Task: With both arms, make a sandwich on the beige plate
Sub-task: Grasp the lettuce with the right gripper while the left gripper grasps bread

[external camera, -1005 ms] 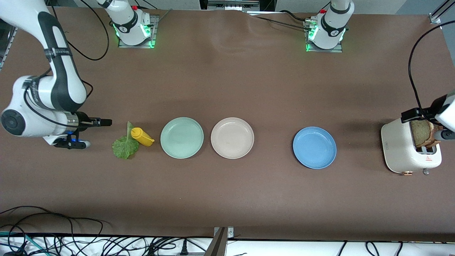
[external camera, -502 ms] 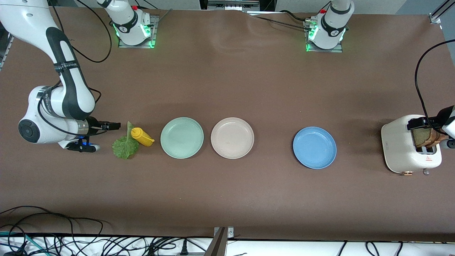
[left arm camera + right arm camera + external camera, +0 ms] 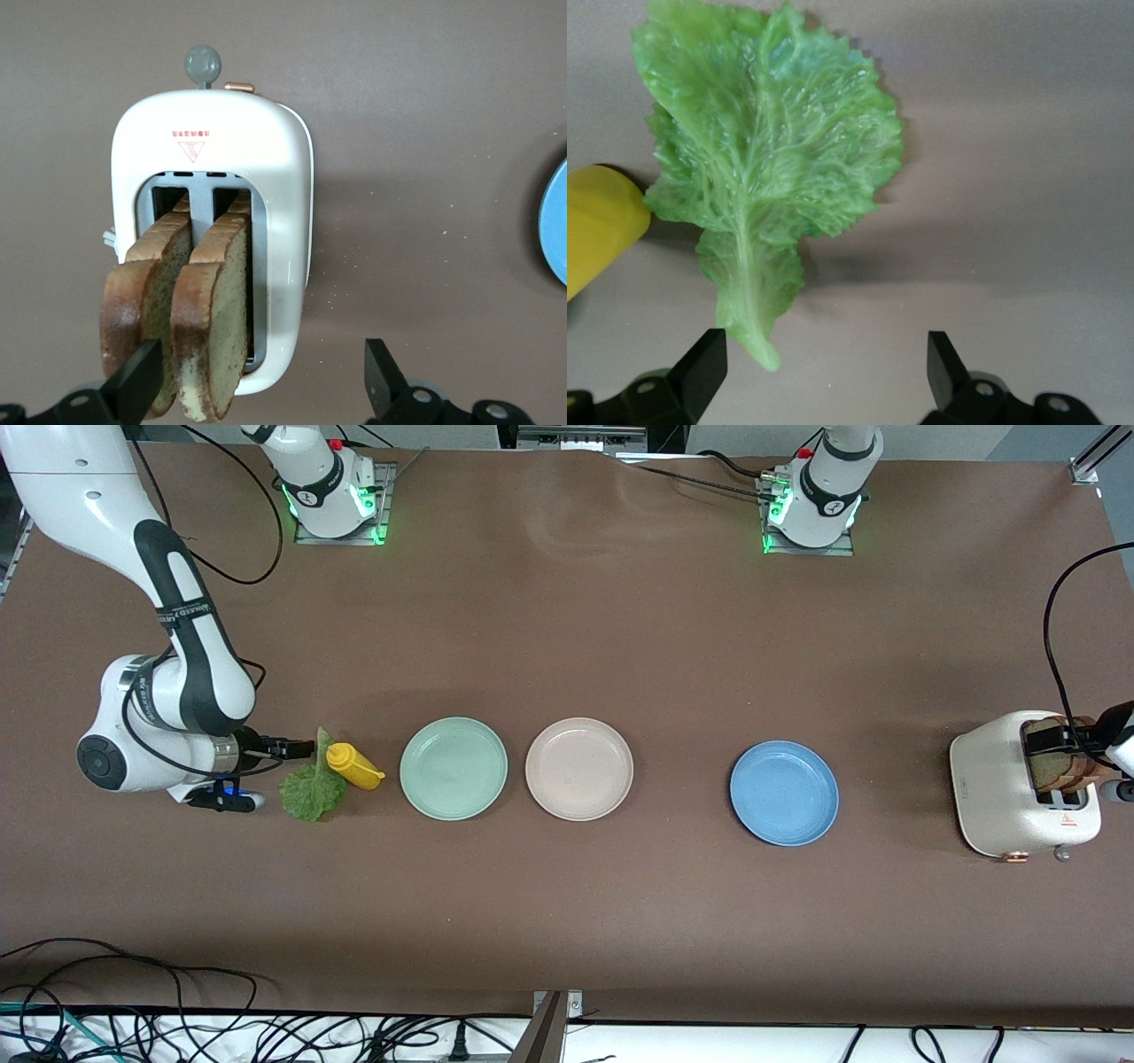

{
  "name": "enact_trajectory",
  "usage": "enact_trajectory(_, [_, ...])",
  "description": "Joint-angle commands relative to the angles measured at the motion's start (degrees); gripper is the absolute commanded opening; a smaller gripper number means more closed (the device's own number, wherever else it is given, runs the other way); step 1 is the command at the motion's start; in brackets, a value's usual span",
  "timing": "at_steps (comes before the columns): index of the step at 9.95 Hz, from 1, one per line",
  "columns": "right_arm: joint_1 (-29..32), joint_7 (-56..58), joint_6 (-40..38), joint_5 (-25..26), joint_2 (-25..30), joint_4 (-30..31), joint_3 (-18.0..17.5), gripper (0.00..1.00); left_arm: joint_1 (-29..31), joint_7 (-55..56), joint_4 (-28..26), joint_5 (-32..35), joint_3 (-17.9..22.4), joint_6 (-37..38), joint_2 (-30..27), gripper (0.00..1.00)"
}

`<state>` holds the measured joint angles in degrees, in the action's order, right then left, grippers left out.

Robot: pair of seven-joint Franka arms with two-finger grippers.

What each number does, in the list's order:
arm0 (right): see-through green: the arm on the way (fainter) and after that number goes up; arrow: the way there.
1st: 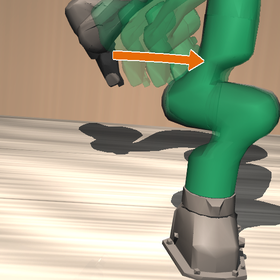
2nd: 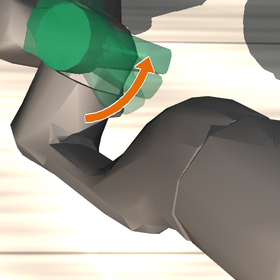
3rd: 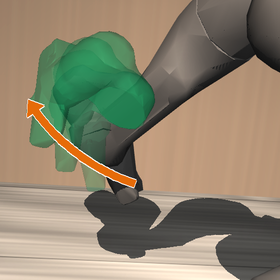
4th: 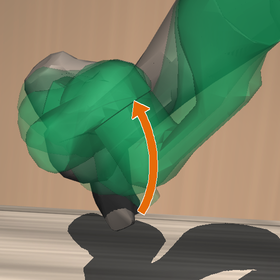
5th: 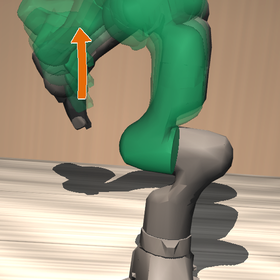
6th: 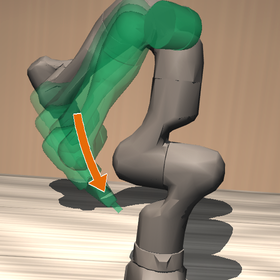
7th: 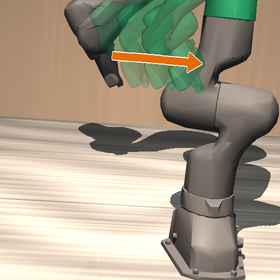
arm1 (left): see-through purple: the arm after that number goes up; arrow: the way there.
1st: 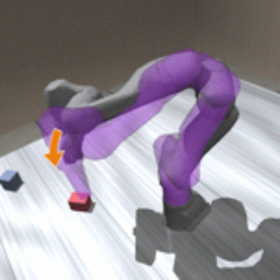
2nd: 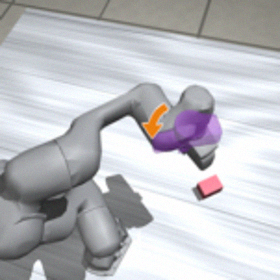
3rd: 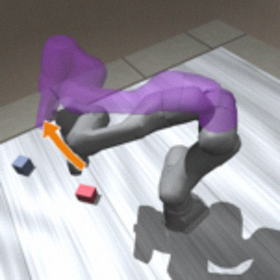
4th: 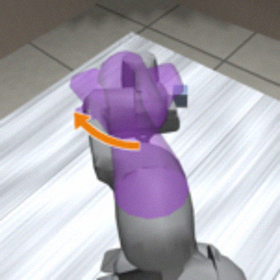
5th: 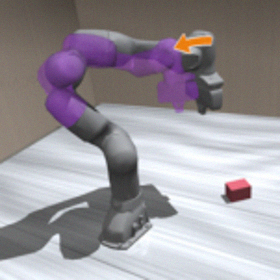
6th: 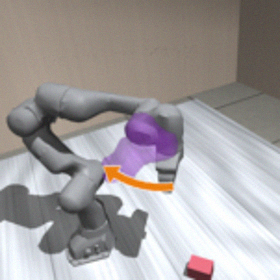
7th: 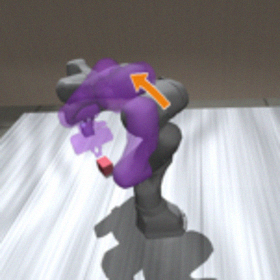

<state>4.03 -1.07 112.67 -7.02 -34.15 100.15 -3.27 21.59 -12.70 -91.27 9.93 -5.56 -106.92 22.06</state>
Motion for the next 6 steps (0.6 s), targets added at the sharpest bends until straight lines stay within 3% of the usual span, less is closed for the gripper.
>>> enact_trajectory(1, [-0.2, 1.0, 1.6, -1.7, -1.0, -0.6, -0.2, 1.0, 1.3, -1.0, 0.6, 1.2, -0.7, -0.7, 1.2, 1.0])
enact_trajectory(4, [-0.6, 0.9, 4.1, -1.8, -2.3, -0.7, -1.3, 1.0, 2.6, -1.0, 0.3, -0.1, -0.7, -0.7, 2.6, 1.0])
enact_trajectory(6, [-0.6, 0.9, 4.5, -1.8, -2.9, -0.7, -1.4, 1.0, 2.5, -0.6, 0.0, -0.2, -0.7, -0.6, 2.7, 0.9])
